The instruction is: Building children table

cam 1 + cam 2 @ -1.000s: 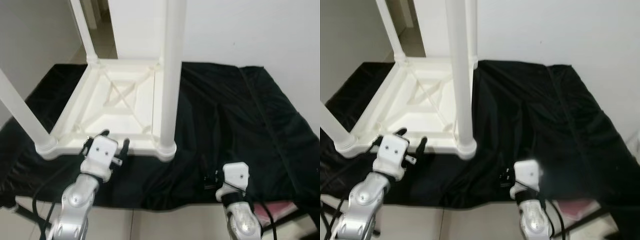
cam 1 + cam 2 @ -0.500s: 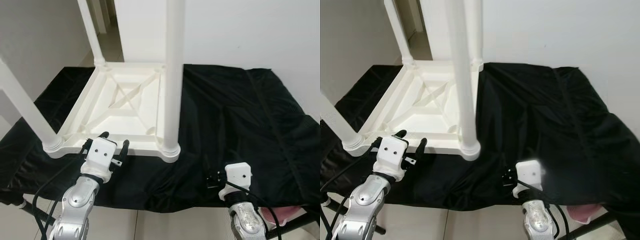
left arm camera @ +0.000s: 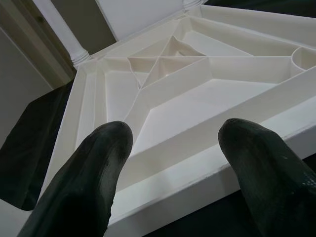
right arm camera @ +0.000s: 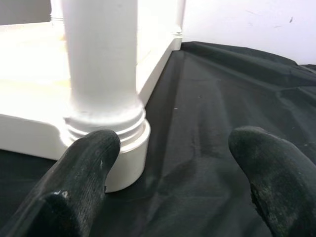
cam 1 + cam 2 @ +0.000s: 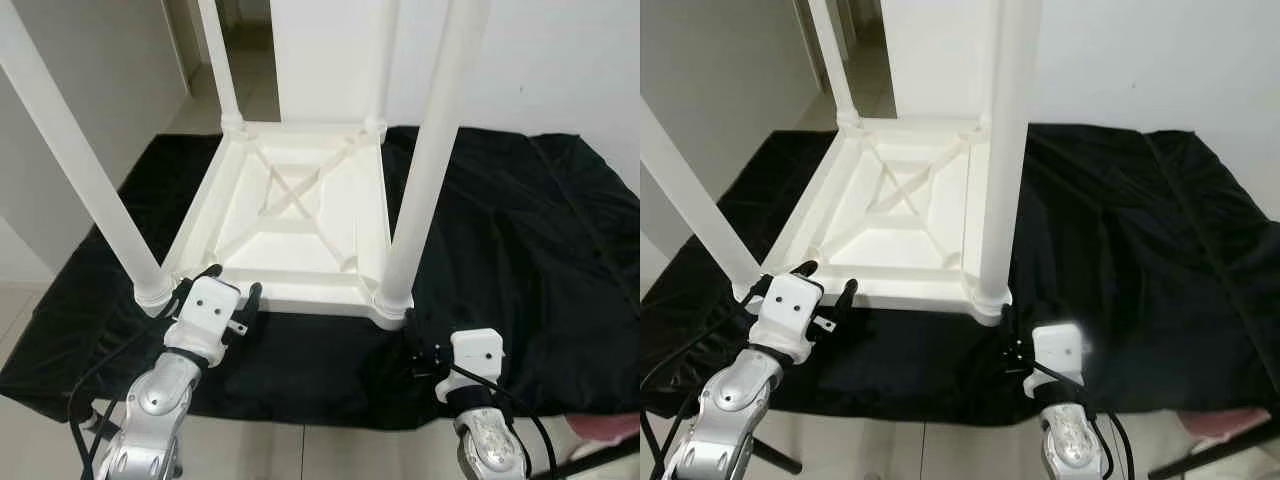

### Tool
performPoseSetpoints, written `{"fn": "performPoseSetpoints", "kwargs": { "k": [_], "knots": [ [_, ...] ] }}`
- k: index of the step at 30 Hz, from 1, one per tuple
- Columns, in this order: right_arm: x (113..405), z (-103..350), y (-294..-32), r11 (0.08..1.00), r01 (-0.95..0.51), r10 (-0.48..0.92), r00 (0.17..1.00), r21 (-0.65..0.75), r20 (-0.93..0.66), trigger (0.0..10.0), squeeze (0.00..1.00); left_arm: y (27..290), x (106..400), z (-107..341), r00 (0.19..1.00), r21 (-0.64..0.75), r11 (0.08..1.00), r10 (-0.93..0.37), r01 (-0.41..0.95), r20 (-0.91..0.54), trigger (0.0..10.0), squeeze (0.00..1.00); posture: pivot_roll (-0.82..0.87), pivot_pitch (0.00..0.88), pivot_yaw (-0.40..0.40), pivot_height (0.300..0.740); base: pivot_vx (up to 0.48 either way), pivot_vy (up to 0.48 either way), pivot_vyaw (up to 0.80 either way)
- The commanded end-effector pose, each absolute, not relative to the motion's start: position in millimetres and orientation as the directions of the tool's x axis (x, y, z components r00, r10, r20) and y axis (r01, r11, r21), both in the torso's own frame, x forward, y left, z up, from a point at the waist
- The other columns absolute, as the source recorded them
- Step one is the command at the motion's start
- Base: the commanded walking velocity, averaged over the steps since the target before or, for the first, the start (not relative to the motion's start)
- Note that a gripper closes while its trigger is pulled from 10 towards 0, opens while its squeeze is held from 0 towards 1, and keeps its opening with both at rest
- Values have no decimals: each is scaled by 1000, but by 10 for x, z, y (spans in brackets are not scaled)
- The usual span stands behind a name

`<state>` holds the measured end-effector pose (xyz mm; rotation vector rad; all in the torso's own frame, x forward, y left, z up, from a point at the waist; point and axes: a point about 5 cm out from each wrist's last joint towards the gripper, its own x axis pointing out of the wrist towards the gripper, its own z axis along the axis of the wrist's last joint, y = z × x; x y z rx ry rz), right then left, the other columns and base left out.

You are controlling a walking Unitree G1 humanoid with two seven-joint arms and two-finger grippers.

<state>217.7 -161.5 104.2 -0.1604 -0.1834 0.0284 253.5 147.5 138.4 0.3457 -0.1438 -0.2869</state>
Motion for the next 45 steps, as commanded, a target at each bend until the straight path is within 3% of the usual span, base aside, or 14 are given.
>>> {"fn": "performPoseSetpoints", "kwargs": {
  "k": [1, 15, 19, 20, 21, 22, 23, 28, 29, 39, 45],
  "knots": [
    [2160, 1020, -1619, 986, -13, 42, 984, -166, 172, 10000, 0, 1493, 2512, 1379, 957, 369, 903, -274, 221, 98, 10000, 0, -33, 49, 74, 740, 0, 0, 0],
    [2134, 1078, -1664, 980, -15, 53, 980, -198, 190, 10000, 0, 1401, 2419, 1381, 915, 388, 861, -392, 329, 92, 10000, 0, -38, 50, 74, 740, 0, 0, 0],
    [2087, 1103, -1645, 977, -73, 113, 974, -202, 196, 10000, 0, 1356, 2370, 1445, 880, 362, 843, -462, 397, 111, 10000, 0, -39, 51, 74, 740, 0, 0, 0],
    [2072, 1116, -1634, 977, -89, 129, 971, -196, 200, 10000, 1000, 1356, 2366, 1456, 874, 341, 844, -473, 413, 110, 10000, 0, -38, 50, 74, 740, 0, 0, 0],
    [2059, 1129, -1630, 976, -96, 136, 970, -194, 202, 10000, 1000, 1354, 2361, 1469, 866, 331, 840, -487, 429, 112, 10000, 616, -38, 50, 74, 740, 0, 0, 0],
    [2059, 1129, -1630, 976, -96, 136, 970, -194, 202, 10000, 1000, 1354, 2361, 1469, 866, 331, 840, -487, 429, 112, 10000, 616, -38, 50, 74, 740, 0, 0, 0],
    [2021, 1148, -1614, 971, -118, 161, 966, -208, 201, 10000, 1000, 1357, 2348, 1488, 857, 333, 831, -503, 445, 110, 10000, 1000, -38, 50, 74, 740, 0, 0, 0],
    [2001, 1146, -1598, 966, -143, 186, 963, -218, 193, 10000, 1000, 1365, 2341, 1488, 857, 354, 825, -504, 441, 106, 10000, 1000, -46, 50, 79, 740, 0, 0, 0],
    [1980, 1155, -1594, 962, -160, 204, 960, -223, 190, 10000, 0, 1374, 2329, 1475, 854, 360, 817, -512, 451, 92, 10000, 0, -64, 44, 86, 740, 0, 0, 0],
    [2060, 1253, -1571, 953, -197, 246, 946, -229, 210, 10000, 0, 1338, 2361, 1511, 820, 337, 788, -568, 516, 73, 10000, 0, -81, 42, 102, 740, 0, 0, 0],
    [2182, 1399, -1492, 956, -223, 267, 932, -192, 245, 10000, 0, 1179, 2276, 1568, 699, 243, 684, -715, 688, 33, 10000, 0, -68, 50, 90, 740, 0, 0, 0]
  ]
}}
